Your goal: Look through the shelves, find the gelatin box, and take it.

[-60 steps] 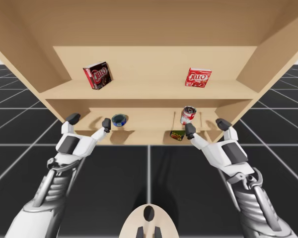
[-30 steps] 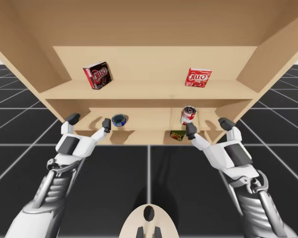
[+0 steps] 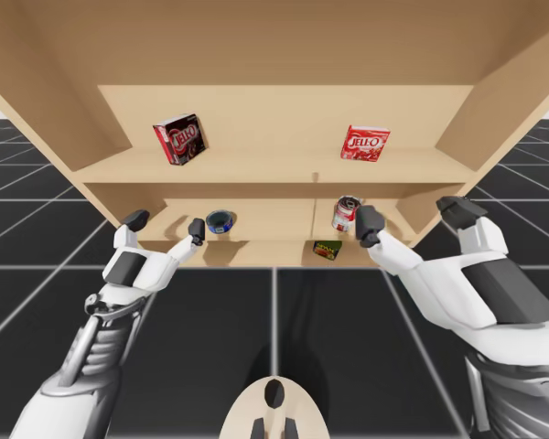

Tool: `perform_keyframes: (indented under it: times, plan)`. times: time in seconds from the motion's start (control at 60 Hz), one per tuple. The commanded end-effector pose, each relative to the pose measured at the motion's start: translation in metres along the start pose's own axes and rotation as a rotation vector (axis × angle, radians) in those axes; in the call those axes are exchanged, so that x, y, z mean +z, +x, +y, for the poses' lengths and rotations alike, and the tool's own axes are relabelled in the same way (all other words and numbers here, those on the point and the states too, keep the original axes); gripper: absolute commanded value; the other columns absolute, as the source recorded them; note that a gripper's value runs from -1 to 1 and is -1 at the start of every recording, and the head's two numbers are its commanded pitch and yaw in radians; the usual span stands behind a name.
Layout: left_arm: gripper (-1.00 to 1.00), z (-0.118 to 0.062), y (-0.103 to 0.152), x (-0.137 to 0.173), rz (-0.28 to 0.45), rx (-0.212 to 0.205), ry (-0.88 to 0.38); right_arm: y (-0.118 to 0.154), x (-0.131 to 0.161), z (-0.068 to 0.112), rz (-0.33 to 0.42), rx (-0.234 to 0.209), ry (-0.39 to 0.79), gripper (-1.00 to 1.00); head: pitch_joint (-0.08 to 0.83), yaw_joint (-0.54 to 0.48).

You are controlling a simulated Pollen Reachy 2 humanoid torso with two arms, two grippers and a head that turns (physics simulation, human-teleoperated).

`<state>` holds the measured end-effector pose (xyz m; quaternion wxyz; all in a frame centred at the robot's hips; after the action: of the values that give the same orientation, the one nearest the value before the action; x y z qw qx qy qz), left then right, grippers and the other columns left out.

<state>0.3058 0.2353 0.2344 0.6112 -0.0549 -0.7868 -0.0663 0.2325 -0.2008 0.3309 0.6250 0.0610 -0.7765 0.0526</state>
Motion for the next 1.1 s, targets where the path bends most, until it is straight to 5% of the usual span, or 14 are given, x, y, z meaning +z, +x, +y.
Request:
perform_keyframes:
  times: [0.017, 0.483, 0.783, 1.1]
  plan:
    - [-1.00, 0.000, 0.001, 0.001, 0.002, 0.007, -0.004, 0.047, 0.006, 0.015, -0.017, 0.005, 0.007, -1.00, 0.154, -0.26]
    - [-1.00, 0.001, 0.004, 0.001, 0.006, 0.012, 0.005, 0.044, -0.083, 0.012, 0.154, -0.050, -0.008, -1.00, 0.164, -0.26]
    - [-1.00, 0.003, 0.006, 0.002, 0.000, 0.010, 0.017, 0.028, -0.121, 0.019, 0.235, -0.041, -0.065, -1.00, 0.174, -0.26]
    - [-1.00, 0.003, 0.007, 0.002, -0.002, 0.013, 0.021, 0.018, -0.147, 0.008, 0.290, 0.021, -0.186, -1.00, 0.185, -0.25]
